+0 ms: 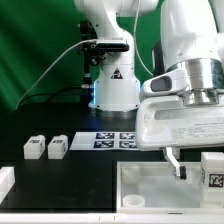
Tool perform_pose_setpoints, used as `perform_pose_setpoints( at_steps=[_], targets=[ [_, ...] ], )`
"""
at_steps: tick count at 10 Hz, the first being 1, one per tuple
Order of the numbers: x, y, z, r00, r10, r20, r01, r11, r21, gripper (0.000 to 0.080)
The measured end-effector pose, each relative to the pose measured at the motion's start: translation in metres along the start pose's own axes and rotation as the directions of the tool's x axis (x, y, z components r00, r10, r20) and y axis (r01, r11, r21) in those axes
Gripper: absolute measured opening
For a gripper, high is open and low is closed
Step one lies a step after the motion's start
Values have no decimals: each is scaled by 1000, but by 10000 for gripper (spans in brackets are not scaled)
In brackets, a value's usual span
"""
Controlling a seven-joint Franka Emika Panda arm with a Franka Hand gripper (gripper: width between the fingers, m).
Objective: Assemble one leg
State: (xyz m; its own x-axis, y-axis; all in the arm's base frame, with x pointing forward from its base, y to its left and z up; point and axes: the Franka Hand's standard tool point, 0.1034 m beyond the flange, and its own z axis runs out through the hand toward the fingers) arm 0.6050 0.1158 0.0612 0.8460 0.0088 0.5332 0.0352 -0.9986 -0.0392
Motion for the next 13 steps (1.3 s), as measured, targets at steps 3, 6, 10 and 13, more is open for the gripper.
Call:
perform_pose_setpoints(
  at_steps=[3, 6, 10, 13],
  targets=[
    [16, -1, -25, 990, 50, 134, -53, 998, 25, 649],
    [22, -4, -24, 934, 105, 343, -123, 992, 33, 649],
    [24, 1, -14, 836, 107, 538, -152, 988, 40, 649],
    [24, 2, -12, 840, 110, 532, -154, 987, 37, 649]
  ],
)
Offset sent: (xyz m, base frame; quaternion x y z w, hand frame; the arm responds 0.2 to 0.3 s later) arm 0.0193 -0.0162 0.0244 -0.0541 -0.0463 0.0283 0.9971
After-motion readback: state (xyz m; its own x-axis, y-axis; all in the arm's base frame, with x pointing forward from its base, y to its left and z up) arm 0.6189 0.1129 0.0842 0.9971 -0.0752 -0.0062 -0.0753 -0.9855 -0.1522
